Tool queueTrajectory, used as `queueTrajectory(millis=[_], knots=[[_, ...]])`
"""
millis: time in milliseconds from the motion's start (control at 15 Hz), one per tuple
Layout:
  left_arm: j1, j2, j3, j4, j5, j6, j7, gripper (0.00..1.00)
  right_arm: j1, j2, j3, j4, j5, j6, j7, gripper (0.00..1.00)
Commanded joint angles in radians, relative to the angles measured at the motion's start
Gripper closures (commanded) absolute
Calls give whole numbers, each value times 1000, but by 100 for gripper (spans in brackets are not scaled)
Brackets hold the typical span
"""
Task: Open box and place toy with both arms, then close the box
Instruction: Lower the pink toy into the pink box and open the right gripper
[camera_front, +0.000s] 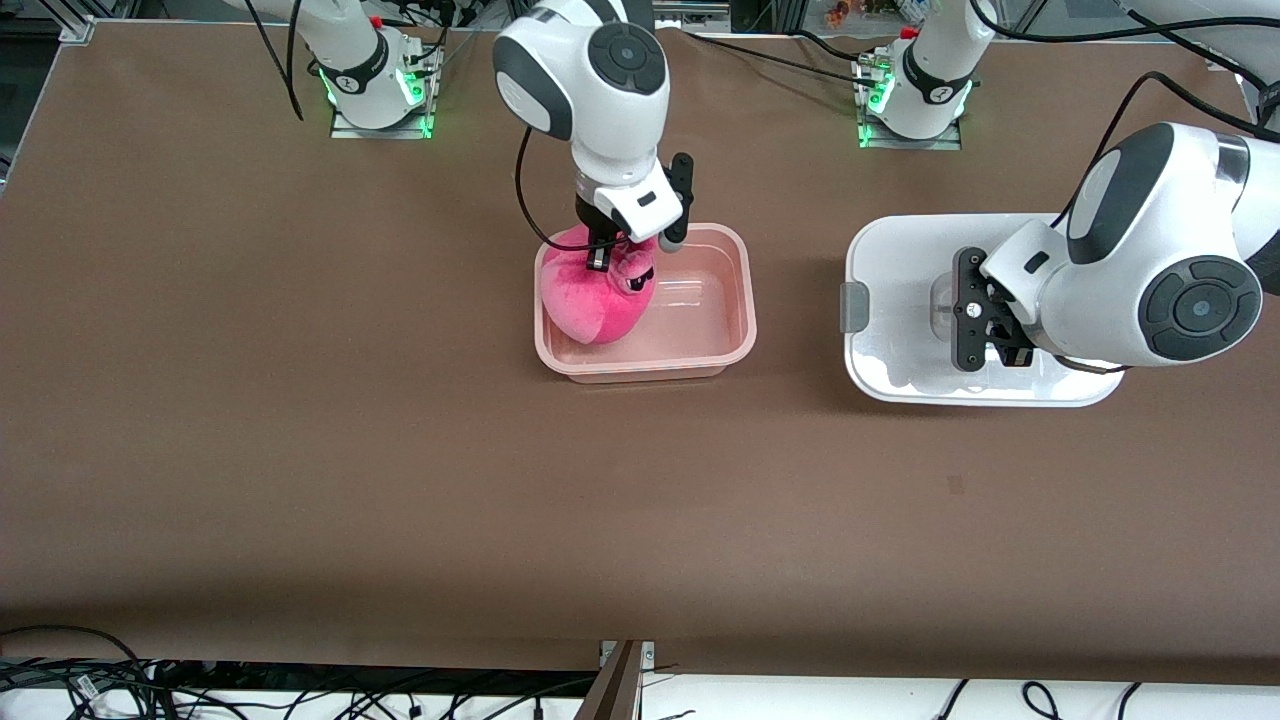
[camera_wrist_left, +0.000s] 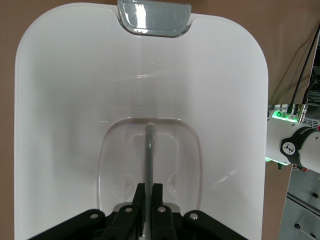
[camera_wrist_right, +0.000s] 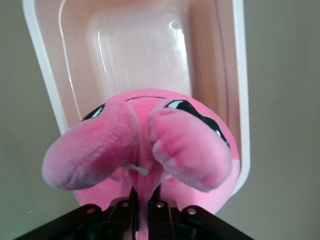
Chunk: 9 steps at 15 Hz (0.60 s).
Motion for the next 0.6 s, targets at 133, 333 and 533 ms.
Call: queueTrajectory(millis=[133, 333, 533], knots=[[-2, 12, -7, 22, 12, -9, 22, 100, 9, 88, -13, 34, -54, 2, 16, 100], [-2, 13, -7, 22, 12, -9, 22, 100, 8, 137, -17, 35, -65, 53, 43, 100], [-2, 13, -9, 21, 10, -11, 22, 100, 8, 195, -17, 34, -129, 143, 68, 1]])
